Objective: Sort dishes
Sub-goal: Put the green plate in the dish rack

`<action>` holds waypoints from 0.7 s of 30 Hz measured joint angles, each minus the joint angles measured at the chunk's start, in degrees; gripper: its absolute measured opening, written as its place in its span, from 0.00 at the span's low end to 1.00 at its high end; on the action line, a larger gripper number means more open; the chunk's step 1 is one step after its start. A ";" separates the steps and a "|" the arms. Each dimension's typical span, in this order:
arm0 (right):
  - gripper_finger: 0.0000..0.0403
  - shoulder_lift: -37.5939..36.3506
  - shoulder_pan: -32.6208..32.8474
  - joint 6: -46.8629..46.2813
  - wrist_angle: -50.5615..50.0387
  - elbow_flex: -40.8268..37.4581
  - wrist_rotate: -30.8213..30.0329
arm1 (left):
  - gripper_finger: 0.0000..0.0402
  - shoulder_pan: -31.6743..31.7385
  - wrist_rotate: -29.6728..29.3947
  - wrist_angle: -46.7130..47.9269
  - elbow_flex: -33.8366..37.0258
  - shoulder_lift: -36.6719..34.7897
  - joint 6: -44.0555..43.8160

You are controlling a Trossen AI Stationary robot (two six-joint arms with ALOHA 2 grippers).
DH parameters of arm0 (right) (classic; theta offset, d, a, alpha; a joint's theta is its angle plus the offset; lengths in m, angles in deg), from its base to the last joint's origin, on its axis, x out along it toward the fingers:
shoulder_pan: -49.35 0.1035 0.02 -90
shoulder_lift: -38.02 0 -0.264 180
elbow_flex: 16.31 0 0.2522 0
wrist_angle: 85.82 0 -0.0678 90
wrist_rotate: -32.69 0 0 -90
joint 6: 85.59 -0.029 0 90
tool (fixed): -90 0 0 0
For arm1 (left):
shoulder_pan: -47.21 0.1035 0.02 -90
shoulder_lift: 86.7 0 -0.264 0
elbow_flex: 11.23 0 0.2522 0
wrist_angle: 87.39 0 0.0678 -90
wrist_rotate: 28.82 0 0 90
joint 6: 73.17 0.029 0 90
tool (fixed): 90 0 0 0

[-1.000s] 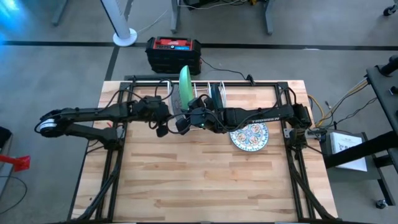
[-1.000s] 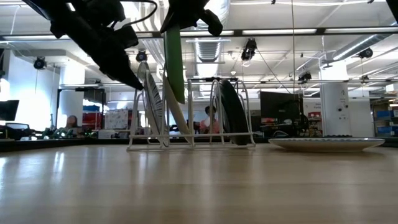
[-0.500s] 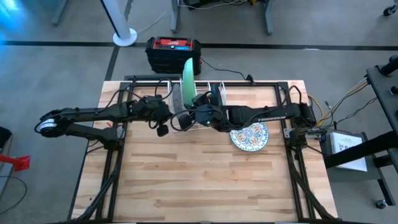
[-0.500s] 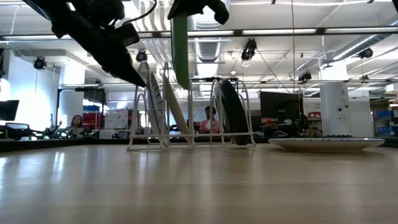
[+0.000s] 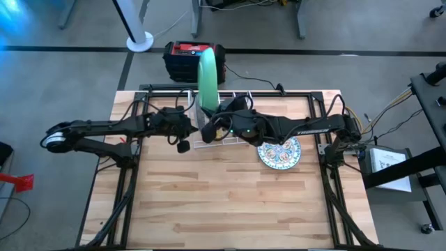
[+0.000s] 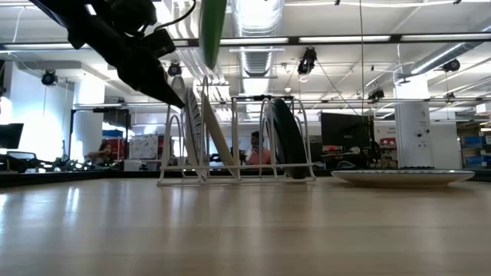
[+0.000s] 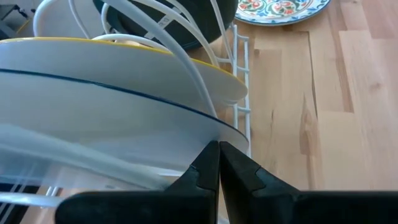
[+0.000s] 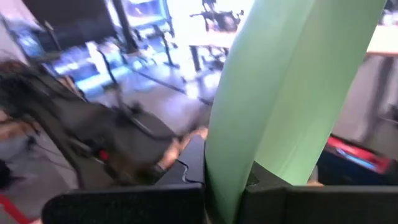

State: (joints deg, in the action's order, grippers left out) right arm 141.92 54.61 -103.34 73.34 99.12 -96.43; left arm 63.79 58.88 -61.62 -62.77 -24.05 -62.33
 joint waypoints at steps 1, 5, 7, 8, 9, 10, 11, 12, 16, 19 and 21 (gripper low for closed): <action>0.00 0.08 0.00 0.93 1.60 -0.09 0.31 | 0.00 -0.02 0.04 -0.18 0.00 0.30 0.41; 0.00 0.84 -0.03 3.23 5.09 -0.31 0.20 | 0.00 -0.02 0.16 -0.91 0.00 1.19 0.67; 0.00 0.90 -0.15 3.35 5.96 -0.52 0.23 | 0.00 -0.02 0.15 -1.23 0.00 1.40 0.66; 0.00 1.07 -0.22 3.50 7.14 -0.70 0.16 | 0.00 -0.02 0.13 -1.26 0.00 1.40 0.66; 0.00 1.09 -0.38 3.72 8.53 -1.00 0.16 | 0.00 -0.02 0.13 -1.27 0.00 1.40 0.66; 0.00 1.11 -0.49 4.20 9.72 -1.34 0.18 | 0.00 -0.02 0.11 -1.31 0.00 1.40 0.66; 0.00 1.15 -0.63 4.65 10.71 -1.73 0.25 | 0.00 -0.02 0.11 -1.31 0.00 1.40 0.66; 0.00 1.17 -0.76 4.87 11.70 -2.24 0.55 | 0.00 -0.02 0.09 -1.33 0.00 1.40 0.66; 0.00 1.18 -1.53 4.99 18.56 -6.45 1.95 | 0.00 -0.02 0.08 -1.37 0.00 1.42 0.68; 0.00 1.18 -2.10 4.96 23.76 -9.61 2.93 | 0.00 0.00 0.04 -1.37 0.00 1.44 0.68; 0.00 1.17 -2.61 4.59 27.08 -11.35 4.02 | 0.00 0.00 0.02 -1.40 0.00 1.44 0.72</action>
State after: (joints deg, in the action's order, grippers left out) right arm 143.09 52.00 -98.75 100.42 87.77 -92.41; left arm 63.79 58.89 -63.01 -62.77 -22.61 -61.60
